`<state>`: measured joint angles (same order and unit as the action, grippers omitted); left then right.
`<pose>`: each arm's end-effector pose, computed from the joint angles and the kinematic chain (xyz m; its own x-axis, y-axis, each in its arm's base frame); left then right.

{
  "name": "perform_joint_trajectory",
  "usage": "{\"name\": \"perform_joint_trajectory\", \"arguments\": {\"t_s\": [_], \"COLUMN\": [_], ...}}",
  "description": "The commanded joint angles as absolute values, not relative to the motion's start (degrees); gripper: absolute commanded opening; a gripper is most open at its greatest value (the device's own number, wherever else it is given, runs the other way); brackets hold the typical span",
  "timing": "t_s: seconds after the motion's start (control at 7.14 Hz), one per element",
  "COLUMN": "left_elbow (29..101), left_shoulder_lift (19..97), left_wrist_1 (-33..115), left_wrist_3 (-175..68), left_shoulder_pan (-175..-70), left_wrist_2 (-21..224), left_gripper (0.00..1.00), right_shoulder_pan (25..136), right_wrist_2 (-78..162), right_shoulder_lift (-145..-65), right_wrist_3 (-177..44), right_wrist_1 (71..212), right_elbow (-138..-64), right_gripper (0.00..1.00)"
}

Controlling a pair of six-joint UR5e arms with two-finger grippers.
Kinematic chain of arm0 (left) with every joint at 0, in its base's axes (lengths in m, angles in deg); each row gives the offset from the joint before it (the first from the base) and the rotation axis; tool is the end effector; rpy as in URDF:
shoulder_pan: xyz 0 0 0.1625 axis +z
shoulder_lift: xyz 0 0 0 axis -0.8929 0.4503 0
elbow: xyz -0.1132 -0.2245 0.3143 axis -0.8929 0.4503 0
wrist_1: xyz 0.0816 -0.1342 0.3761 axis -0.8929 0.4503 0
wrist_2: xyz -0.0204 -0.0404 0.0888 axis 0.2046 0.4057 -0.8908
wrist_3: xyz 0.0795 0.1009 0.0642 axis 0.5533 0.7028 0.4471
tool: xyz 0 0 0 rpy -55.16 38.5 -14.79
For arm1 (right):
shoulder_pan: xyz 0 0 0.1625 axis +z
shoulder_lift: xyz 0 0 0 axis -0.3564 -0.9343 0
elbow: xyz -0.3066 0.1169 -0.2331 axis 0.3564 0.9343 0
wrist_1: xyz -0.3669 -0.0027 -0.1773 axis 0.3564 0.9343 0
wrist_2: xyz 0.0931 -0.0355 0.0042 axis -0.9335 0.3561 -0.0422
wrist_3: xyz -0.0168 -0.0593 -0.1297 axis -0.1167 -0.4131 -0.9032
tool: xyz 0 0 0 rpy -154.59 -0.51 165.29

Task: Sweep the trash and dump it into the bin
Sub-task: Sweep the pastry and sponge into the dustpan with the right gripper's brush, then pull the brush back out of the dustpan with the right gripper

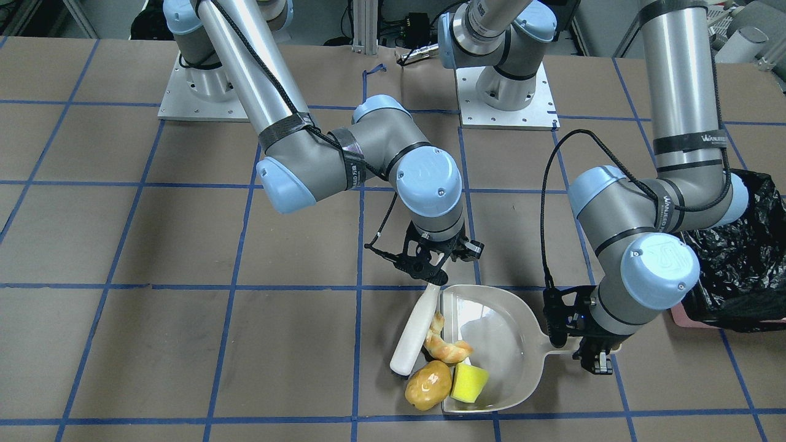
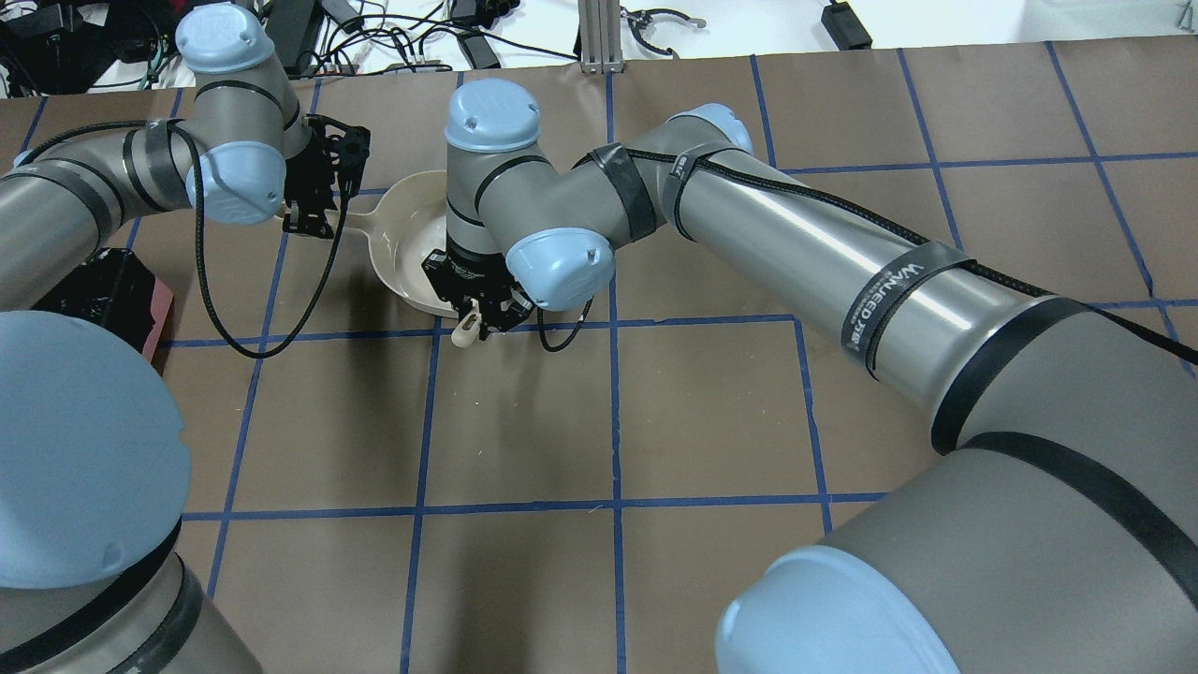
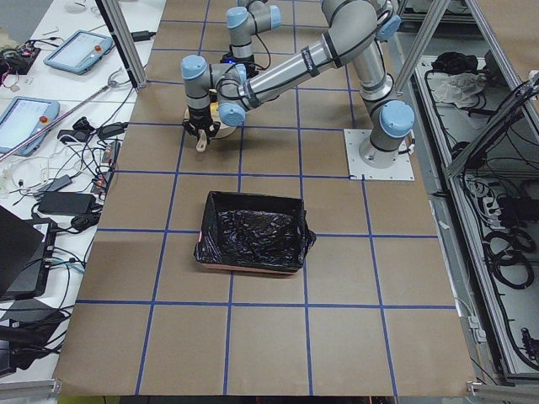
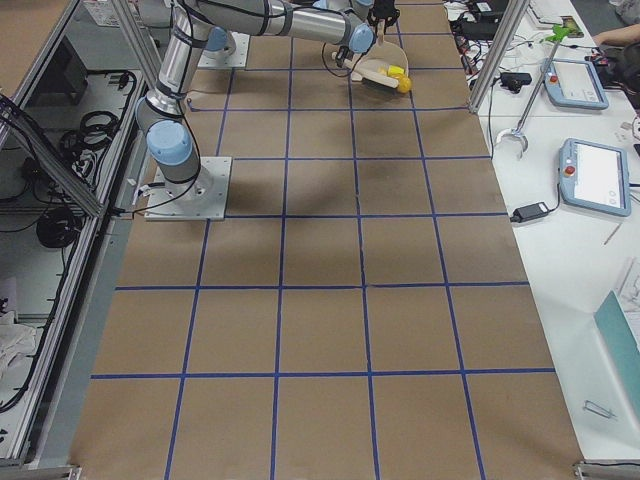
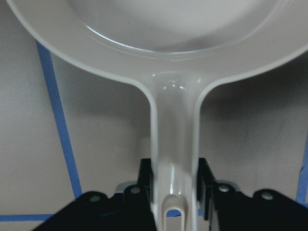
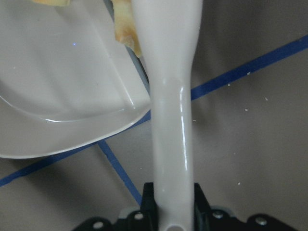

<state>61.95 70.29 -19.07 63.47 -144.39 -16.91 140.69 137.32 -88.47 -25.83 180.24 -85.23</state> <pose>-0.0146 -0.6646 0.1782 0.0605 0.9973 -0.0406 0.9903 -0.0549 0.1278 0.4985 -0.5157 0.1914 -0.8639 0.4717 -0.1766 0.4266 0.8716 0.2413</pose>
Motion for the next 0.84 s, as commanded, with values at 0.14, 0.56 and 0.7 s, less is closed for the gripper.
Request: {"name": "perform_joint_trajectory", "arguments": {"t_s": [0.14, 0.56, 0.7], "left_elbow": [61.8, 61.8, 61.8], "left_shoulder_lift": [70.4, 70.4, 70.3], "left_wrist_1": [-19.0, -18.8, -18.8], "left_wrist_3": [63.5, 63.5, 63.5], "left_shoulder_pan": [-144.4, -144.4, -144.5], "left_wrist_2": [-16.9, -16.9, -16.9], "left_gripper": [0.11, 0.11, 0.10], "right_shoulder_pan": [142.1, 143.7, 144.0], "right_wrist_2": [135.8, 132.8, 131.8], "right_shoulder_lift": [-88.0, -87.0, -86.9], "right_wrist_3": [-23.4, -17.7, -15.8], "right_wrist_1": [182.1, 186.2, 186.5], "right_elbow": [-84.6, -84.4, -84.3], "right_gripper": [0.00, 0.00, 0.00]}}
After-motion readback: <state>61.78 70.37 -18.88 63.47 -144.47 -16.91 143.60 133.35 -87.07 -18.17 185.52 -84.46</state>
